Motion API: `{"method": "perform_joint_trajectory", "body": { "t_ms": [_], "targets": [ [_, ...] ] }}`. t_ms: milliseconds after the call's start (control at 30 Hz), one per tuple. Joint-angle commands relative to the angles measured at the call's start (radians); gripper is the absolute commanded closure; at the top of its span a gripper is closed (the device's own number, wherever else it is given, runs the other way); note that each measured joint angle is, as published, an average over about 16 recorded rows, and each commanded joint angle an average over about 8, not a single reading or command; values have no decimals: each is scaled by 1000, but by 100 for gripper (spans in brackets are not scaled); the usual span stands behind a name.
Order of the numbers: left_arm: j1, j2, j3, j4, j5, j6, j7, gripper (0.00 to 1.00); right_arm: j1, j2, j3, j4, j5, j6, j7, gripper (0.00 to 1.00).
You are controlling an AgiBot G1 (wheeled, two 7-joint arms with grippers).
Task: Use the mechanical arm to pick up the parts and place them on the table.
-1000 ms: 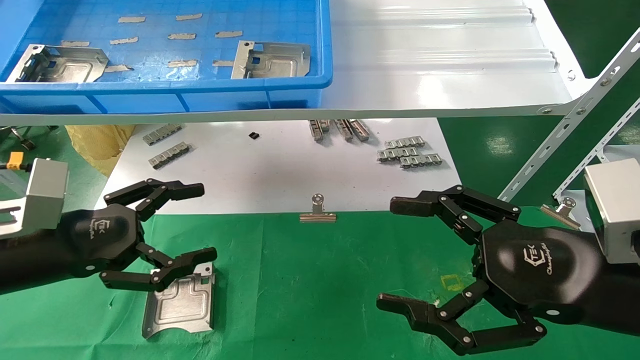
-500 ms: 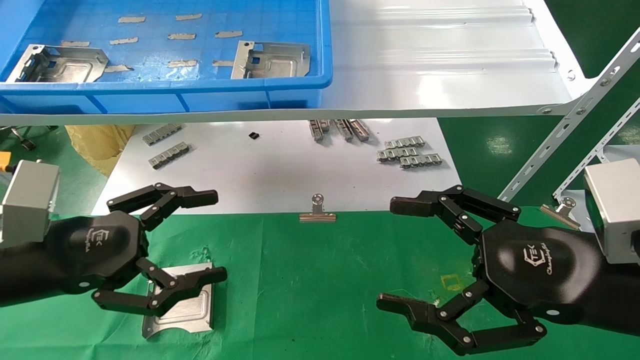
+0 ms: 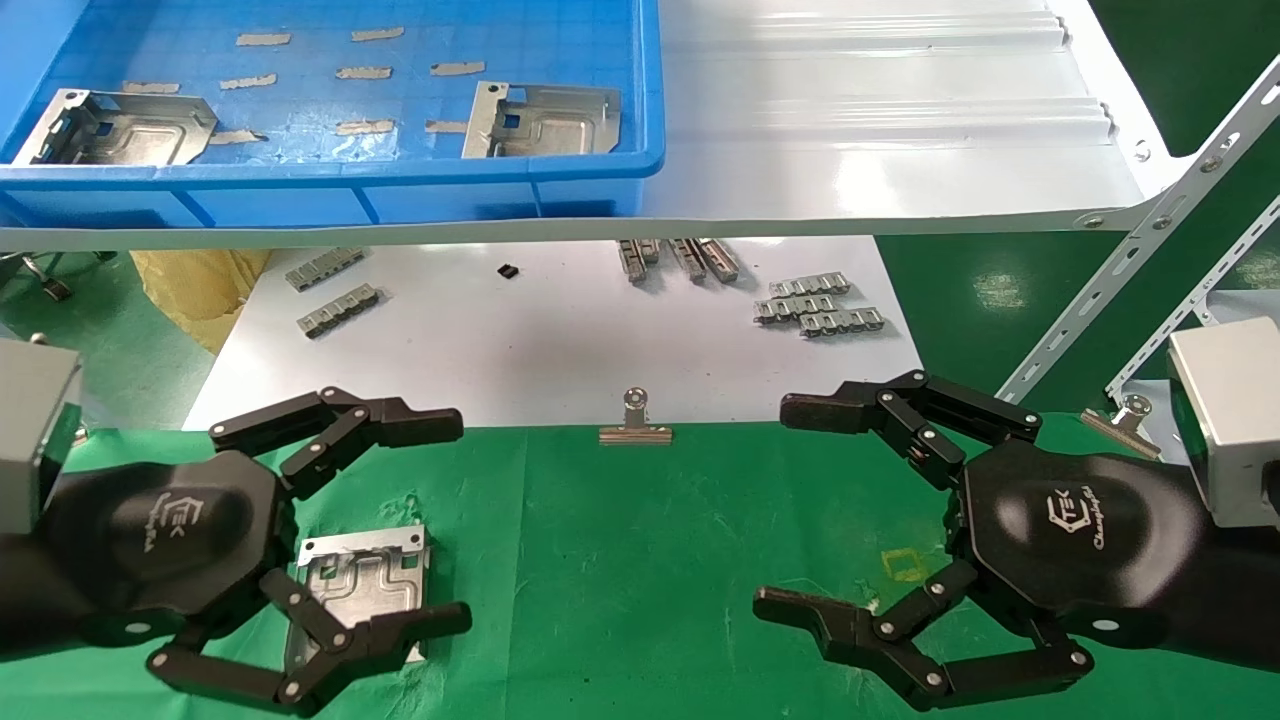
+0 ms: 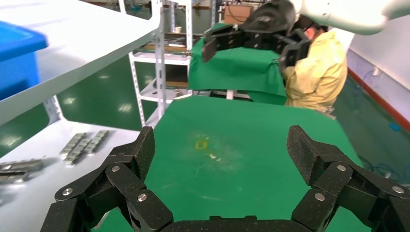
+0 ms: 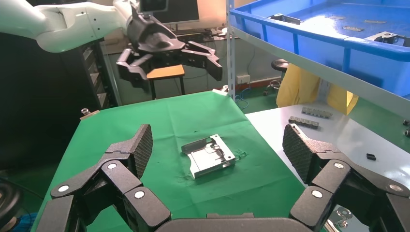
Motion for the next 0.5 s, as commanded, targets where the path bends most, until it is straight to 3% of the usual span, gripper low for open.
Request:
{"method": "perform_joint_trajectory", "body": {
  "t_ms": [33,500],
  "targets": [
    [13,-5,-16,-33,-2,-4,-21,0,0,0,0,0,0,0,0,0],
    [51,-18,-60,-125,-9,-14,-73,0,0,0,0,0,0,0,0,0]
  ]
}}
